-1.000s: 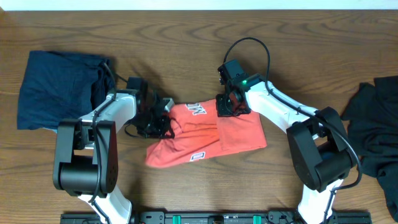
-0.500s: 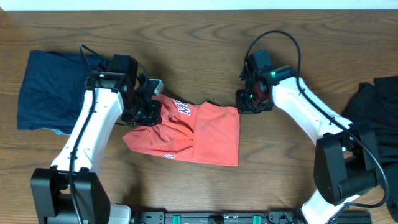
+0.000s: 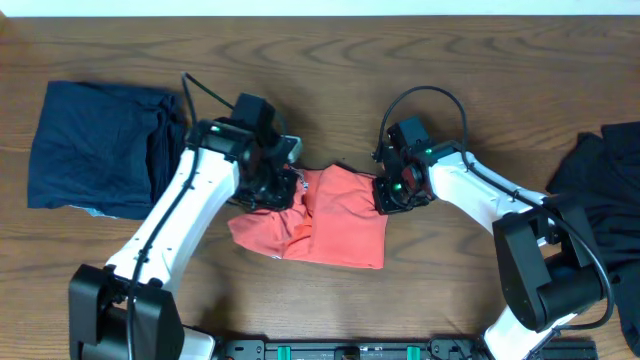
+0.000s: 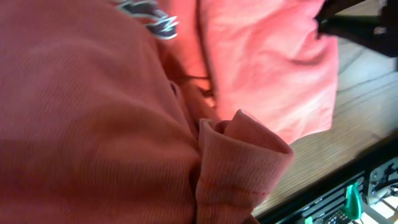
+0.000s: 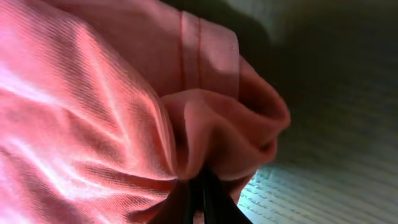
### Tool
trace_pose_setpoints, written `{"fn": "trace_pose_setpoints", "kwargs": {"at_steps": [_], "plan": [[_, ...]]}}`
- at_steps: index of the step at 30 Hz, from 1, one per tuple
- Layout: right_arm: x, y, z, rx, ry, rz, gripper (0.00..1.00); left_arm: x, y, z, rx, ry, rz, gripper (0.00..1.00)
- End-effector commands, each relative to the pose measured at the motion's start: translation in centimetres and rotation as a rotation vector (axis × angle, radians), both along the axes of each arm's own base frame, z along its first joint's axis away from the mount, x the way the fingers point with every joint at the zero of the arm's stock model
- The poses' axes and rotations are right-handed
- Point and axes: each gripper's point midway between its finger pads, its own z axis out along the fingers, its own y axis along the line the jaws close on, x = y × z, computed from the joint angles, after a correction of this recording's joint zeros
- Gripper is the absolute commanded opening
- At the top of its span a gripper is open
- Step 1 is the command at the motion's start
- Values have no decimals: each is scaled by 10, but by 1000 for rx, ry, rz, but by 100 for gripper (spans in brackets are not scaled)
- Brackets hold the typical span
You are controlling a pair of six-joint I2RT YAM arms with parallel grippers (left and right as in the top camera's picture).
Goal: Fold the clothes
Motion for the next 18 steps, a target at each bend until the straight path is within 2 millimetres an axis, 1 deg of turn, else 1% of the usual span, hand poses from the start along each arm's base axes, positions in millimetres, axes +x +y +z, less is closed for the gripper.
{"fn": "trace_pose_setpoints", "kwargs": {"at_steps": [1, 5, 8, 10, 12, 13, 14, 15, 16, 18], "plan": [[-8, 2, -2, 12, 12, 26, 6, 8, -20, 15, -24, -45, 20, 6], [-7, 2, -2, 13, 10, 26, 6, 16, -48, 28, -67, -107, 10, 6], [-7, 2, -2, 13, 9, 26, 6, 18, -74, 36, -108, -166, -34, 6], [-7, 2, -2, 13, 9, 26, 6, 16, -85, 35, -104, -188, -60, 7], [-7, 2, -2, 13, 9, 25, 6, 14, -90, 29, -60, -205, -74, 8], [-7, 2, -2, 13, 9, 25, 6, 12, -92, 25, -36, -209, -81, 12], [-7, 2, -2, 12, 8, 25, 6, 10, -95, 21, -22, -207, -93, 22], [-6, 1, -2, 10, 7, 22, 7, 8, -97, 17, -11, -202, -104, 26], [-5, -1, -2, 10, 8, 15, 9, 4, -101, 12, -4, -191, -118, 30], [-2, -6, 1, 9, 10, -3, 14, -1, -107, 5, 4, -163, -113, 43]]}}
